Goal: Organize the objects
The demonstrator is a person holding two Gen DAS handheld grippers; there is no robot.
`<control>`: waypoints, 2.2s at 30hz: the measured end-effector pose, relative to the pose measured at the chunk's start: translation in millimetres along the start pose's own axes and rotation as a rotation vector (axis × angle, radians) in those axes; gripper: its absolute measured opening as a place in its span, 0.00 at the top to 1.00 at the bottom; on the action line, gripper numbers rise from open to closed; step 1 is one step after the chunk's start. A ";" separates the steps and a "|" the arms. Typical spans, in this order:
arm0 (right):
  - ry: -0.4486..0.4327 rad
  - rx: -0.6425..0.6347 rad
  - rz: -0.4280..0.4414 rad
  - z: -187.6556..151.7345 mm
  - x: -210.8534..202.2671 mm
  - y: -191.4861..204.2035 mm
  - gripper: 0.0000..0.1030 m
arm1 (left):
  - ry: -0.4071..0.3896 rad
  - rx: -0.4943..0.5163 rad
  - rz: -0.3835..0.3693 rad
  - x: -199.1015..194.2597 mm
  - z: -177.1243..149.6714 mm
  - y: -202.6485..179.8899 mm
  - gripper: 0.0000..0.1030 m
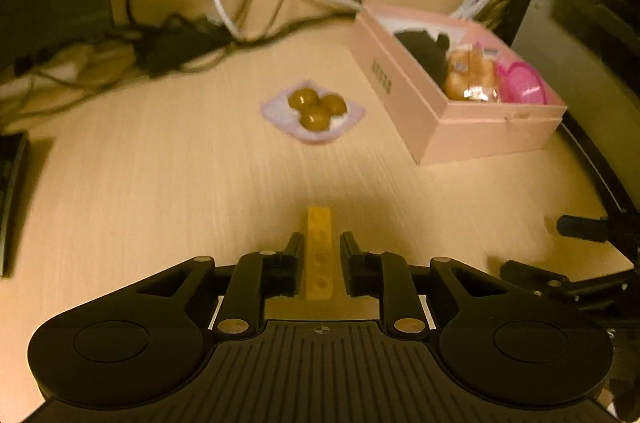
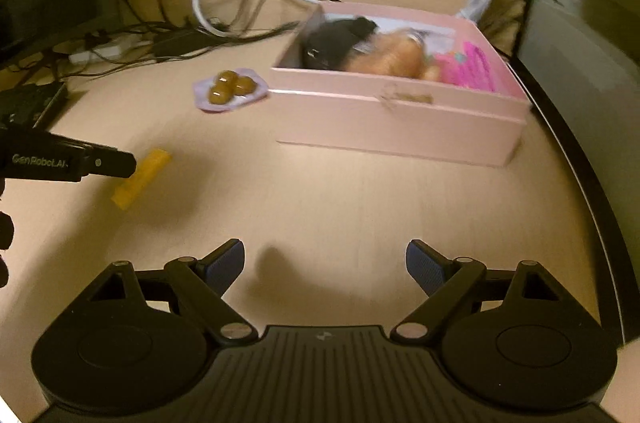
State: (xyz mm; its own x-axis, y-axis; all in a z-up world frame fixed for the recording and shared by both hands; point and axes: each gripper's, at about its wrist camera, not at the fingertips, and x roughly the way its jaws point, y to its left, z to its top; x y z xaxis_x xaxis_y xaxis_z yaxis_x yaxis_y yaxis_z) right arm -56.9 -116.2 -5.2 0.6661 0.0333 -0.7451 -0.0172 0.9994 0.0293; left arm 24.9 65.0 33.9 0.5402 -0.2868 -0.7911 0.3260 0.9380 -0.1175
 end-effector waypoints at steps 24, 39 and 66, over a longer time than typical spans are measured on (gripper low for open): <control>-0.127 -0.107 0.069 65.7 22.8 62.2 0.44 | -0.006 -0.073 -0.009 -22.2 -34.2 27.0 0.83; -0.176 -0.042 -0.156 151.1 170.1 109.0 0.44 | -0.125 -0.292 0.064 -114.9 -81.4 145.3 0.83; -0.005 -0.207 0.082 26.8 31.1 86.8 0.22 | 0.021 -0.230 -0.253 -44.2 -53.8 65.8 0.83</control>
State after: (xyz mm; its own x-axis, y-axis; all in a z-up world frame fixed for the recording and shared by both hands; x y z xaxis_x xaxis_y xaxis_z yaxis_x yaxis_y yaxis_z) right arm -17.6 -28.6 -8.0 0.6595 0.1151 -0.7428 -0.2236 0.9735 -0.0477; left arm -19.2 149.8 28.8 0.4475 -0.5143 -0.7316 0.2628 0.8576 -0.4422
